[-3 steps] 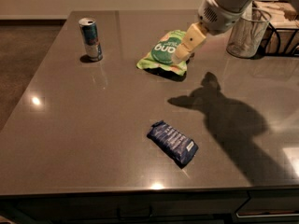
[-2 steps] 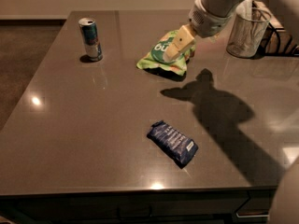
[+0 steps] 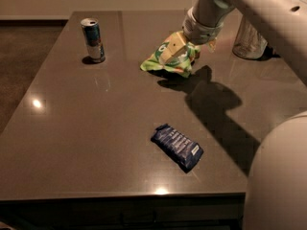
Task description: Move green rice chip bag near rxbar blueberry
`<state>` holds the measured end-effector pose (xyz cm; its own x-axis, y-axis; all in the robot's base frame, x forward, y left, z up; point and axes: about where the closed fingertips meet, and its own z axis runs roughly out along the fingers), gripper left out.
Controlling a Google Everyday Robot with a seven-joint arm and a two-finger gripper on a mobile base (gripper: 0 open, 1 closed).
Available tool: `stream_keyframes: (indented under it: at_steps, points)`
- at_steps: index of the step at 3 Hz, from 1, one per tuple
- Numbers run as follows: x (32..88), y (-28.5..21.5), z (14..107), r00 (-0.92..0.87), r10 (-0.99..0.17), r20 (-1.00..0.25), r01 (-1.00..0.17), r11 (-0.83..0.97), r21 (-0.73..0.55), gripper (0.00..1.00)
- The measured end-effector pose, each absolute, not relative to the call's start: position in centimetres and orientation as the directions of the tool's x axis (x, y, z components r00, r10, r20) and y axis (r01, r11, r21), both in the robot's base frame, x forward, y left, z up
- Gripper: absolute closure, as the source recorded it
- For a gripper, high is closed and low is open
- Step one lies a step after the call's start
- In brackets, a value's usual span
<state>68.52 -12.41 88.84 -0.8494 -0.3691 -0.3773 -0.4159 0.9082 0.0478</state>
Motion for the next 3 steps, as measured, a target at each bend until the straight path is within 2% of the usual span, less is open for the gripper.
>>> stream_keyframes:
  at_steps: [3]
  points:
    - [72.4, -10.6, 86.7, -0.872, -0.311, -0.378, -0.364, 0.928, 0.076, 0.0]
